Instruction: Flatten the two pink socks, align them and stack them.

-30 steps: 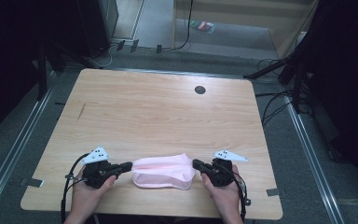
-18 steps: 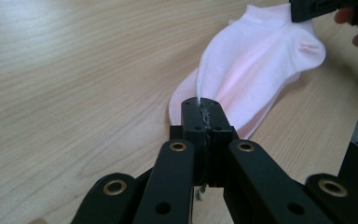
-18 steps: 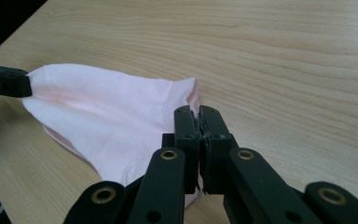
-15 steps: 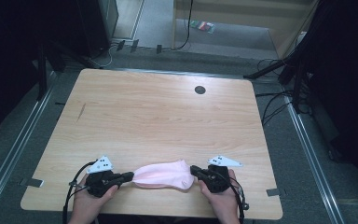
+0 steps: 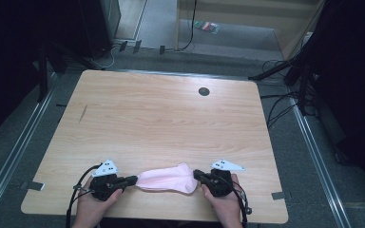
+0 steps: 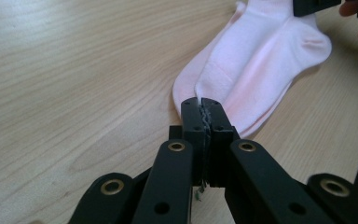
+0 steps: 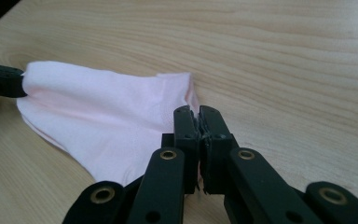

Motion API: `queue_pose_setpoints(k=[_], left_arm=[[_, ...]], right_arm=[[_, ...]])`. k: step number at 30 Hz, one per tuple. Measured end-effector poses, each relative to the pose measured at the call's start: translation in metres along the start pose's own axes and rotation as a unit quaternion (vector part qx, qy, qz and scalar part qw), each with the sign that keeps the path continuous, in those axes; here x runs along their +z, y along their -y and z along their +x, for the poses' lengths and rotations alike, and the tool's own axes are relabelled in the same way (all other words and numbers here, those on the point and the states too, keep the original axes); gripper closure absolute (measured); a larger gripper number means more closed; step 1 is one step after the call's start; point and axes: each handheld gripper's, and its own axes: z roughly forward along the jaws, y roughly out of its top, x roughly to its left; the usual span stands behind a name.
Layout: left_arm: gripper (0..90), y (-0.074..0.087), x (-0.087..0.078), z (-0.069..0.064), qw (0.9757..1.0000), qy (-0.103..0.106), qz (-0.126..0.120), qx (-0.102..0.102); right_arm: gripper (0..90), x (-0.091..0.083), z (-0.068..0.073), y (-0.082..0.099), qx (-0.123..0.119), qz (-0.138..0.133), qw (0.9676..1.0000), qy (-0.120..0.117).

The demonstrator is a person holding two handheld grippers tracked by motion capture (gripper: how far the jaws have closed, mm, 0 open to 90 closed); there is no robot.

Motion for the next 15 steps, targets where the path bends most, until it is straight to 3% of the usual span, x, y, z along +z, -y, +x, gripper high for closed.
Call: queue_pose_setpoints(k=[4,8,12,15], left_arm=[[90.0,-0.001,-0.004,0.002,0.9996,0.019,-0.013,-0.018],[90.0,0.000,0.000,0.003,0.9994,0.027,-0.002,-0.022],[85.4,0.002,0.005,0.001,0.9999,0.004,0.008,-0.013],[64.6,0.002,0.002,0.001,0.9991,-0.038,-0.015,-0.013]], right_arm=[[87.5,-0.007,0.002,-0.003,0.000,-0.014,0.9999,-0.006],[87.4,-0.008,-0.001,-0.003,-0.001,-0.012,0.9999,-0.004],[86.0,-0.002,-0.003,0.000,-0.006,0.002,1.0000,-0.001],[68.9,0.002,-0.001,0.002,-0.022,-0.005,0.9997,-0.004]])
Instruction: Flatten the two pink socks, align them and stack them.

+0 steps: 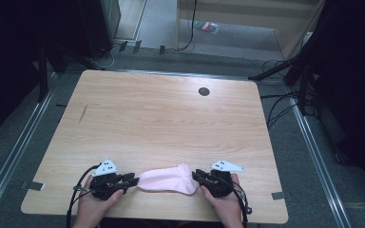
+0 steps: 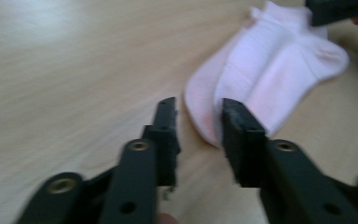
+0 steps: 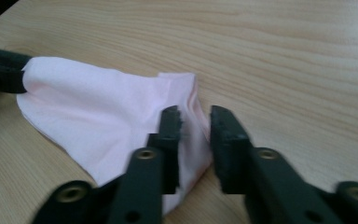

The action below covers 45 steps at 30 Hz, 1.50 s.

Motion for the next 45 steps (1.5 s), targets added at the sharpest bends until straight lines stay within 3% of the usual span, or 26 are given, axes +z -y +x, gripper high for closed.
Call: queue_pose_setpoints(k=[2,3,4,6,7,8,9,10,11,14,15,16,17,18,19,20,23,26,28,32,35,37,40,42,44,45], left_arm=[[57.3,-0.002,-0.006,-0.002,0.9995,-0.006,-0.031,0.002],[58.0,-0.004,-0.009,-0.005,0.9987,-0.003,-0.050,0.005],[63.1,-0.008,-0.014,-0.012,0.9969,0.010,-0.075,0.020],[70.4,-0.010,-0.014,-0.017,0.9961,0.018,-0.080,0.031],[72.8,-0.015,-0.008,-0.026,0.9949,0.045,-0.076,0.047],[74.3,-0.015,-0.008,-0.026,0.9949,0.045,-0.076,0.047],[75.4,-0.018,0.004,-0.034,0.9953,0.047,-0.058,0.062],[76.4,-0.018,0.004,-0.034,0.9953,0.047,-0.058,0.062],[76.7,-0.018,0.011,-0.036,0.9960,0.033,-0.050,0.066],[77.3,-0.016,0.026,-0.034,0.9977,0.004,-0.033,0.060],[77.3,-0.013,0.032,-0.028,0.9986,-0.018,-0.018,0.047],[77.3,-0.013,0.032,-0.028,0.9986,-0.018,-0.018,0.047],[76.9,-0.009,0.033,-0.021,0.9997,-0.014,-0.009,0.020],[75.7,-0.009,0.033,-0.021,0.9997,-0.014,-0.009,0.020],[75.1,-0.009,0.033,-0.020,0.9997,-0.018,-0.003,0.017],[74.4,-0.009,0.033,-0.020,0.9997,-0.018,-0.003,0.017],[72.7,-0.008,0.032,-0.021,0.9993,-0.023,0.001,0.028],[61.4,-0.004,0.026,-0.023,0.9982,-0.007,0.009,0.058],[55.6,0.000,0.020,-0.024,0.9968,-0.012,0.013,0.077],[53.2,0.005,0.012,-0.025,0.9946,-0.005,0.016,0.103],[52.0,0.004,0.009,-0.029,0.9934,-0.006,-0.004,0.115],[52.1,0.003,0.004,-0.035,0.9911,-0.017,-0.034,0.127],[57.8,0.002,0.002,-0.038,0.9897,-0.011,-0.048,0.134],[65.1,0.002,0.006,-0.039,0.9900,-0.005,-0.034,0.137],[67.4,0.004,0.014,-0.039,0.9894,-0.028,-0.004,0.142],[70.1,0.005,0.017,-0.039,0.9891,-0.026,0.007,0.145]], right_arm=[[58.9,-0.001,0.003,-0.001,-0.007,-0.016,0.9998,0.005],[58.9,-0.004,0.005,-0.002,-0.005,-0.027,0.9996,0.009],[62.6,-0.010,0.011,-0.006,0.001,-0.058,0.9983,0.007],[66.6,-0.012,0.017,-0.008,0.001,-0.069,0.9976,0.003],[74.5,-0.011,0.029,-0.010,-0.007,-0.072,0.9973,-0.013],[74.5,-0.011,0.029,-0.010,-0.007,-0.072,0.9973,-0.013],[79.6,-0.001,0.044,-0.010,-0.016,-0.052,0.9978,-0.039],[81.4,0.007,0.051,-0.010,-0.025,-0.037,0.9977,-0.050],[83.6,0.015,0.058,-0.008,-0.034,-0.024,0.9977,-0.053],[86.5,0.029,0.066,-0.004,-0.055,-0.002,0.9975,-0.045],[89.5,0.040,0.067,0.000,-0.058,0.020,0.9974,-0.038],[90.0,0.043,0.066,0.003,-0.056,0.033,0.9974,-0.031],[90.0,0.046,0.065,0.004,-0.055,0.044,0.9972,-0.027],[90.0,0.046,0.065,0.004,-0.055,0.044,0.9972,-0.027],[90.0,0.045,0.060,0.004,-0.034,0.047,0.9976,-0.039],[90.0,0.044,0.060,0.003,-0.031,0.053,0.9974,-0.038],[90.0,0.044,0.061,0.004,-0.043,0.049,0.9973,-0.033],[90.0,0.044,0.064,0.007,-0.063,0.036,0.9972,-0.021],[90.0,0.044,0.066,0.009,-0.063,0.031,0.9974,-0.016],[90.0,0.044,0.067,0.009,-0.059,0.030,0.9977,-0.011],[90.0,0.045,0.068,0.009,-0.056,0.023,0.9981,0.005],[90.0,0.045,0.066,0.008,-0.048,0.021,0.9986,0.004],[90.0,0.045,0.065,0.008,-0.041,0.022,0.9989,0.001],[90.0,0.045,0.065,0.008,-0.042,0.020,0.9989,0.003],[90.0,0.045,0.066,0.009,-0.043,0.018,0.9989,0.007],[90.0,0.045,0.065,0.009,-0.040,0.018,0.9990,0.004]])
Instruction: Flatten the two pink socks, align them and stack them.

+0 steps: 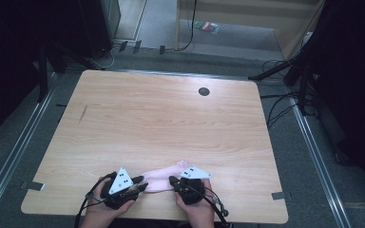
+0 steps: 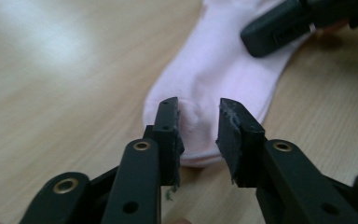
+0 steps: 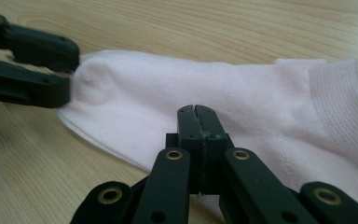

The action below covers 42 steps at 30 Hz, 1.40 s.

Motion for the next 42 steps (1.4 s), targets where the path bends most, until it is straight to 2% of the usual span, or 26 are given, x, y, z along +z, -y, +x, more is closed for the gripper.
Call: queue_pose_setpoints(k=[1,2,5,8,9,11,12,13,15,17,18,19,20,21,22,25,28,30,32,34,37,38,39,40,41,42], left_arm=[[70.1,0.001,0.002,0.000,0.9999,0.007,0.009,0.001],[70.5,0.001,0.004,-0.001,0.9998,0.003,0.017,0.005],[73.3,0.001,0.005,0.002,0.9998,0.008,0.018,-0.008],[79.9,0.001,0.005,0.004,0.9998,0.000,0.018,0.003],[81.0,0.001,0.005,0.005,0.9997,-0.014,0.017,0.014],[82.7,0.000,0.006,0.007,0.9996,-0.017,0.015,0.015],[83.3,0.000,0.006,0.010,0.9996,-0.020,0.015,0.016],[83.3,0.000,0.007,0.014,0.9995,-0.024,0.015,0.014],[83.7,-0.002,0.008,0.020,0.9995,-0.025,0.015,0.012],[83.7,-0.002,0.009,0.024,0.9998,-0.017,0.012,-0.003],[83.6,-0.002,0.009,0.024,0.9998,-0.016,0.012,0.000],[83.5,-0.002,0.009,0.024,0.9998,-0.016,0.012,0.000],[83.3,-0.002,0.009,0.025,0.9998,-0.013,0.012,0.003],[83.1,-0.002,0.009,0.025,0.9998,-0.013,0.012,0.003],[82.9,-0.002,0.008,0.026,0.9997,-0.018,0.014,0.008],[82.4,-0.002,0.008,0.029,0.9997,-0.022,0.012,0.006],[82.1,-0.002,0.009,0.031,0.9995,-0.028,0.013,0.004],[80.0,-0.003,0.009,0.032,0.9995,-0.031,0.012,0.000],[77.3,-0.003,0.009,0.033,0.9994,-0.033,0.010,-0.002],[73.6,-0.004,0.010,0.036,0.9990,-0.042,0.005,-0.012],[63.4,-0.003,0.007,0.039,0.9986,-0.041,-0.014,-0.030],[58.3,-0.002,0.004,0.042,0.9981,-0.030,-0.037,-0.039],[53.0,-0.002,0.004,0.042,0.9981,-0.030,-0.037,-0.039],[49.0,-0.001,0.001,0.044,0.9971,-0.032,-0.048,-0.051],[45.5,-0.001,0.001,0.044,0.9971,-0.032,-0.048,-0.051],[40.4,0.000,-0.003,0.048,0.9952,-0.029,-0.062,-0.069]], right_arm=[[90.0,0.000,0.000,0.000,0.000,0.000,1.0000,0.000],[90.0,0.000,-0.001,0.000,0.001,0.000,1.0000,-0.001],[90.0,-0.001,-0.005,0.000,0.019,0.002,0.9998,-0.011],[90.0,-0.004,-0.010,-0.001,0.029,0.003,0.9993,-0.024],[90.0,-0.008,-0.013,-0.002,0.037,-0.003,0.9989,-0.028],[90.0,-0.013,-0.018,-0.004,0.043,-0.015,0.9985,-0.032],[90.0,-0.027,-0.029,-0.012,0.052,-0.041,0.9977,-0.017],[90.0,-0.027,-0.029,-0.012,0.052,-0.041,0.9977,-0.017],[90.0,-0.038,-0.048,-0.018,0.055,-0.056,0.9969,0.013],[90.0,-0.038,-0.051,-0.018,0.057,-0.049,0.9971,0.011],[90.0,-0.033,-0.053,-0.015,0.051,-0.036,0.9980,0.008],[90.0,-0.033,-0.053,-0.015,0.051,-0.036,0.9980,0.008],[90.0,-0.025,-0.050,-0.013,0.032,-0.025,0.9991,0.011],[90.0,-0.025,-0.050,-0.013,0.032,-0.025,0.9991,0.011],[90.0,-0.017,-0.050,-0.013,0.017,-0.014,0.9994,0.027],[90.0,-0.012,-0.051,-0.011,0.018,-0.012,0.9994,0.025],[90.0,-0.012,-0.048,-0.013,0.003,-0.007,0.9992,0.040],[90.0,-0.012,-0.048,-0.012,0.003,-0.009,0.9991,0.041],[90.0,-0.013,-0.050,-0.012,0.018,-0.013,0.9993,0.029],[88.4,-0.017,-0.052,-0.012,0.021,-0.028,0.9991,0.025],[84.9,-0.025,-0.053,-0.013,0.024,-0.053,0.9982,0.019],[77.9,-0.029,-0.056,-0.015,0.028,-0.063,0.9975,0.014],[77.9,-0.029,-0.056,-0.015,0.028,-0.063,0.9975,0.014],[66.5,-0.031,-0.059,-0.015,0.028,-0.072,0.9967,0.026],[66.5,-0.031,-0.059,-0.015,0.028,-0.072,0.9967,0.026],[54.7,-0.032,-0.063,-0.015,0.024,-0.081,0.9959,0.032]])
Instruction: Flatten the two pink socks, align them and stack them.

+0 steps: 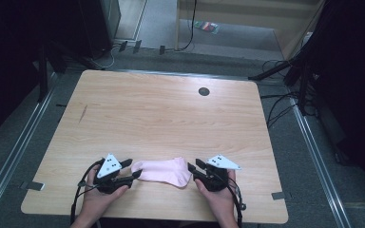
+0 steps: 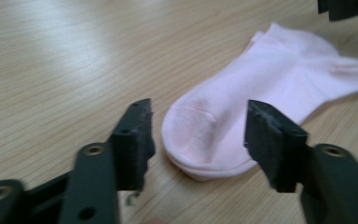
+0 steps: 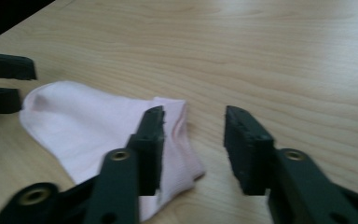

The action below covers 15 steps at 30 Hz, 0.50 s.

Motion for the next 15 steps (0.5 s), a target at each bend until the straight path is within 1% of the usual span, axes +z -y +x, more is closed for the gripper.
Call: queue_pose_setpoints(k=[2,3,4,5,6,7,8,9,10,11,12,13,14,15], left_arm=[[29.3,0.000,-0.004,0.004,0.9997,-0.003,-0.013,-0.019],[24.3,0.000,-0.004,0.004,0.9997,-0.003,-0.013,-0.019],[19.8,-0.001,-0.010,0.009,0.9991,-0.002,-0.024,-0.036],[15.3,-0.001,-0.010,0.009,0.9991,-0.002,-0.024,-0.036],[12.6,0.000,-0.014,0.013,0.9982,-0.002,-0.033,-0.049],[10.2,0.000,-0.014,0.013,0.9982,-0.002,-0.033,-0.049],[6.3,0.001,-0.019,0.016,0.9977,0.006,-0.039,-0.055],[3.5,0.002,-0.021,0.018,0.9977,0.009,-0.039,-0.054],[1.6,0.003,-0.022,0.020,0.9976,0.010,-0.039,-0.056],[1.5,0.003,-0.022,0.020,0.9976,0.010,-0.039,-0.056],[1.5,0.004,-0.024,0.022,0.9974,0.008,-0.040,-0.059],[1.4,0.005,-0.025,0.024,0.9974,0.003,-0.040,-0.061],[1.4,0.006,-0.027,0.026,0.9974,-0.004,-0.040,-0.060],[1.4,0.006,-0.028,0.028,0.9972,-0.008,-0.039,-0.063]], right_arm=[[42.3,-0.001,-0.004,0.000,-0.002,-0.005,0.9999,0.011],[42.3,-0.001,-0.004,0.000,-0.002,-0.005,0.9999,0.011],[30.9,-0.002,-0.009,-0.002,0.006,-0.003,0.9999,0.014],[30.9,-0.002,-0.009,-0.002,0.006,-0.003,0.9999,0.014],[19.9,-0.005,-0.013,-0.004,0.015,0.002,0.9998,0.013],[19.9,-0.005,-0.013,-0.004,0.015,0.002,0.9998,0.013],[13.0,-0.008,-0.017,-0.006,0.021,0.007,0.9996,0.020],[12.9,-0.010,-0.019,-0.007,0.021,0.006,0.9995,0.022],[12.7,-0.012,-0.021,-0.007,0.018,0.005,0.9994,0.030],[12.8,-0.014,-0.023,-0.007,0.018,0.003,0.9991,0.038],[12.8,-0.014,-0.023,-0.007,0.018,0.003,0.9991,0.038],[12.7,-0.016,-0.026,-0.007,0.023,0.002,0.9989,0.040],[12.8,-0.021,-0.033,-0.007,0.035,0.001,0.9987,0.037],[12.8,-0.021,-0.033,-0.007,0.035,0.001,0.9987,0.037]])
